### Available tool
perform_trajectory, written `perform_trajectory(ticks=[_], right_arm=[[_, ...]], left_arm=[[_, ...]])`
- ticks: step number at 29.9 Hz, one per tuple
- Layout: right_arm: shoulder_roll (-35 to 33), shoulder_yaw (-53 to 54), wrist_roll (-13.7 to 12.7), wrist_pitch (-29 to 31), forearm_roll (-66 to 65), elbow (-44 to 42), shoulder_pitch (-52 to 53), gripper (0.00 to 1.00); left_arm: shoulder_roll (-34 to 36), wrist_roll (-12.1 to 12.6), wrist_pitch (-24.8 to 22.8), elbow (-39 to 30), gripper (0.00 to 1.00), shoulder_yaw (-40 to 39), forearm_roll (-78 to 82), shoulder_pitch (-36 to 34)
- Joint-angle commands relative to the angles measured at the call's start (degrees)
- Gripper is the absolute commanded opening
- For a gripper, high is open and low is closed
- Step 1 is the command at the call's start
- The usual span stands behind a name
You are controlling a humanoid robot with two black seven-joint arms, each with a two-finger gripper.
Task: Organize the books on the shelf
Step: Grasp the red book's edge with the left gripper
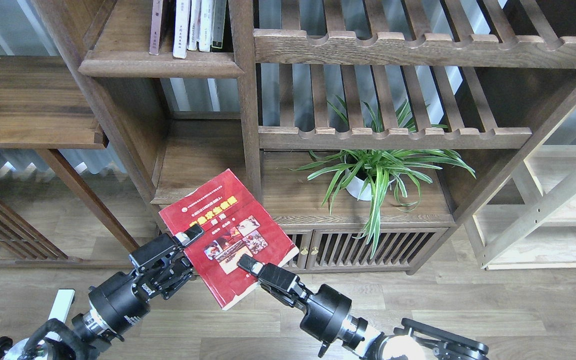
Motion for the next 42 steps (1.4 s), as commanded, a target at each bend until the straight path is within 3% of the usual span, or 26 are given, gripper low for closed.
perform_trajectory(ticks=[1, 6, 13, 19, 29, 32, 35, 38, 42], right_arm=[[0.1, 0.0, 0.0, -0.2, -0.1, 0.0, 0.1, 0.04], [-0.2, 0.1, 0.0, -0.2, -0.1, 0.0, 0.1, 0.04], [-0.7, 0.1, 0.0, 0.0, -0.1, 0.0, -0.2, 0.04], [-0.8, 0.0, 0.0, 0.0, -0.2, 0.0, -0.5, 0.04], [-0.7, -1.2, 0.0, 0.0, -1.0, 0.0, -0.7, 0.04], [-0.7, -1.2, -0.1, 0.0, -1.2, 0.0, -0.7, 0.04], [-0.8, -1.2, 0.0, 0.0, -1.3, 0.0, -0.8, 0.04], [-0.7, -1.2, 0.0, 0.0, -1.3, 0.0, -0.7, 0.04], [-0.6, -1.0, 0.0, 0.0, -1.4, 0.0, -0.7, 0.04]], left_arm=[[0.0, 0.0, 0.0, 0.2, 0.47, 0.0, 0.0, -0.1], [0.1, 0.0, 0.0, 1.0, 0.29, -0.1, 0.0, -0.3], [0.7, 0.0, 0.0, 1.9, 0.18, -0.4, 0.0, -1.3], [1.3, 0.0, 0.0, 2.1, 0.17, -0.1, 0.1, -2.2], [1.4, 0.0, 0.0, 2.4, 0.36, -0.3, 1.3, -5.4], [1.4, 0.0, 0.0, 2.4, 0.37, -0.5, 2.0, -5.7], [1.4, 0.0, 0.0, 2.4, 0.33, 0.0, 2.0, -5.7], [1.4, 0.0, 0.0, 2.4, 0.22, 0.1, 2.0, -5.6], [2.1, 0.0, 0.0, 2.4, 0.15, 0.0, 2.0, -5.5]])
